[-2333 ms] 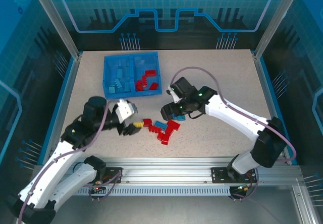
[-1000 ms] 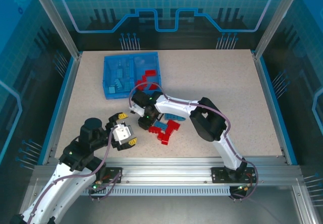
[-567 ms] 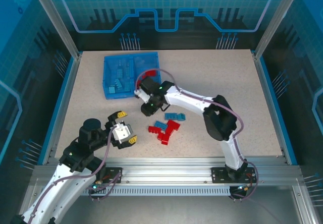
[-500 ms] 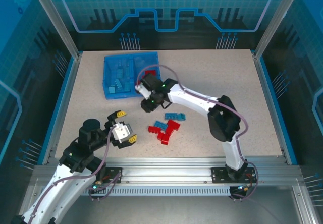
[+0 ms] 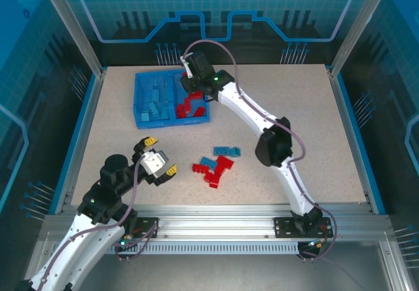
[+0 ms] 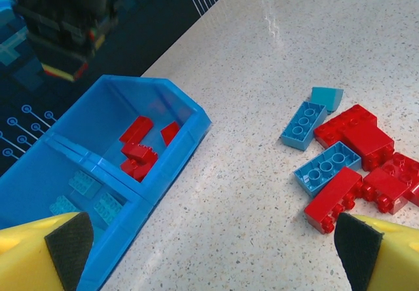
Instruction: Sort the legos into containers by color
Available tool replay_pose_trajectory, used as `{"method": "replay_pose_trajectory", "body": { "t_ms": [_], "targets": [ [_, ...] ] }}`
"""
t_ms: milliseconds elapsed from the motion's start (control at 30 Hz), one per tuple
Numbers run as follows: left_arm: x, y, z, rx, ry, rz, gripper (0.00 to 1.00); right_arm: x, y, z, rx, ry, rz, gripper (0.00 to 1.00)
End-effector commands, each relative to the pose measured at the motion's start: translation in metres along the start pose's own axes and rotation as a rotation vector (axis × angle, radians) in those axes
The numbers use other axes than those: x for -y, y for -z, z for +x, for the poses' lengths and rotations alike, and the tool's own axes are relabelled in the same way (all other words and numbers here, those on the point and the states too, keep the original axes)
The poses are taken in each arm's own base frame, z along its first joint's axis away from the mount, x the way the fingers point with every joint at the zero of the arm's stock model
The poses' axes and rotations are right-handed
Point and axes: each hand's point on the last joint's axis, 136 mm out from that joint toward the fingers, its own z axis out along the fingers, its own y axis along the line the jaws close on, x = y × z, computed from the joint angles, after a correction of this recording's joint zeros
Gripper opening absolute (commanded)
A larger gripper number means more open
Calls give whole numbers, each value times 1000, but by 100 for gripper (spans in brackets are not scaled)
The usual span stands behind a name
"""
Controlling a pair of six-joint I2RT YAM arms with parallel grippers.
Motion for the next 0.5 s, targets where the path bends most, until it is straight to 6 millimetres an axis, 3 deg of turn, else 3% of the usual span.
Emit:
{"method": "replay_pose_trajectory", "body": {
  "t_ms": [0,133,200,300,467],
  "targets": [
    [-5,-2,-1,11,18,-22,99,-6,-30,31,-93,23,-4,26],
    [-6,-2,-1,11,28,-25,99,-16,-48,40,-98,-3,-51,29],
    [-6,-3,-1,11,34,-28,99,-20,-49,41,-97,-19,-68,35],
    [-8,-4,-1,10,50,-32,99,-24,-41,34,-85,-29,-78,49],
    [-14,-6,-1,-5,114,-45,99,-26,-15,11,-45,-45,-104,49]
  ]
}}
